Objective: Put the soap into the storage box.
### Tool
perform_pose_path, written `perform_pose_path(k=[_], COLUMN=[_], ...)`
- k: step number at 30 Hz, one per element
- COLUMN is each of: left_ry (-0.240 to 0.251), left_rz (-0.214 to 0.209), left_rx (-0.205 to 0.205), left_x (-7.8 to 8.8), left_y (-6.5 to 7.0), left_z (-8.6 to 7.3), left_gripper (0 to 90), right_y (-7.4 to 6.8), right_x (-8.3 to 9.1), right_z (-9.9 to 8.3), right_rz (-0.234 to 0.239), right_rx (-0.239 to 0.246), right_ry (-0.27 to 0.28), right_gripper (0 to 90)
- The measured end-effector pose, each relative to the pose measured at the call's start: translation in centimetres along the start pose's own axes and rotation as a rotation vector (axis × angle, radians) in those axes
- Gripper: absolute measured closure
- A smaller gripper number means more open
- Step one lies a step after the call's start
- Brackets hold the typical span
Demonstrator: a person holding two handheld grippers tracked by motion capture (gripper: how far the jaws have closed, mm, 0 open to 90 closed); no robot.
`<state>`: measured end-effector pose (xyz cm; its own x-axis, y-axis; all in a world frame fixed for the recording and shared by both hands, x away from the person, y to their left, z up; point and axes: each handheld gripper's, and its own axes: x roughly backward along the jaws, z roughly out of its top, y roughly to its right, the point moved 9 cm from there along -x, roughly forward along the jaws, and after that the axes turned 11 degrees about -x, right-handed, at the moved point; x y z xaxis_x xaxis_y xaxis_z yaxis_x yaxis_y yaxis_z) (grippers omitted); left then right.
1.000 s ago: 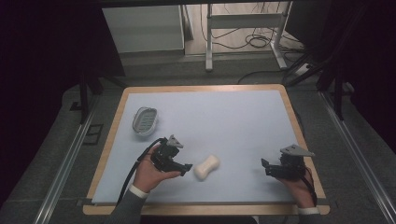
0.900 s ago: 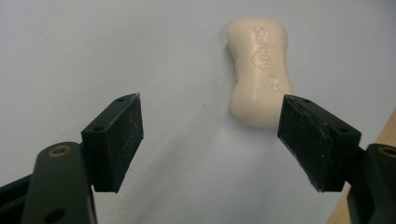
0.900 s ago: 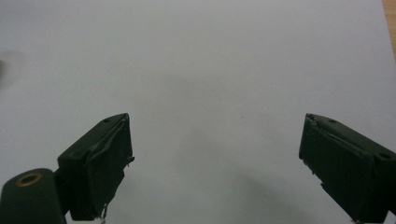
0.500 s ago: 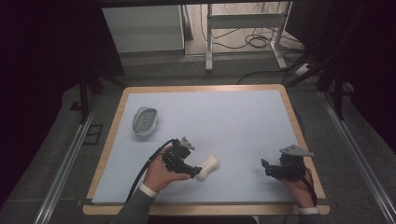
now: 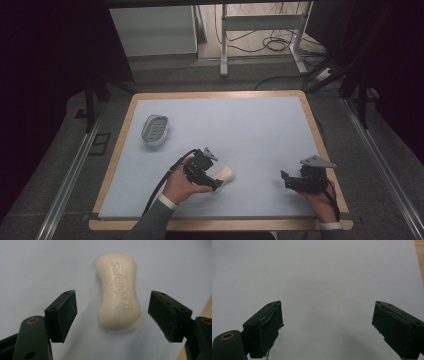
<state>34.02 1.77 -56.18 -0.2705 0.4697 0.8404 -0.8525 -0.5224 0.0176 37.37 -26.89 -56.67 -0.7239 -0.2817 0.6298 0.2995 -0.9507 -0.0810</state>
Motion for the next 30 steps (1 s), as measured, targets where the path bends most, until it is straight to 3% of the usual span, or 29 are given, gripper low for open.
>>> perform_pose_path(k=[21,27,30], left_ry=[-0.042,-0.063,-0.071], left_rz=[-0.022,-0.023,-0.004], left_rx=[0.020,0.023,0.019], left_x=[-3.1,-3.8,-3.8], left_y=[0.1,0.2,0.3], left_z=[0.7,0.6,0.7], left_gripper=[28.1,33.1,36.5], right_y=[0.1,0.1,0.2], right_x=[-0.1,-0.1,-0.1], right_z=[-0.2,-0.2,-0.2], right_rz=[-0.006,-0.007,-0.009], right_rx=[0.001,0.002,0.003], right_ry=[-0.005,-0.006,-0.005], right_gripper=[9.5,9.6,9.5])
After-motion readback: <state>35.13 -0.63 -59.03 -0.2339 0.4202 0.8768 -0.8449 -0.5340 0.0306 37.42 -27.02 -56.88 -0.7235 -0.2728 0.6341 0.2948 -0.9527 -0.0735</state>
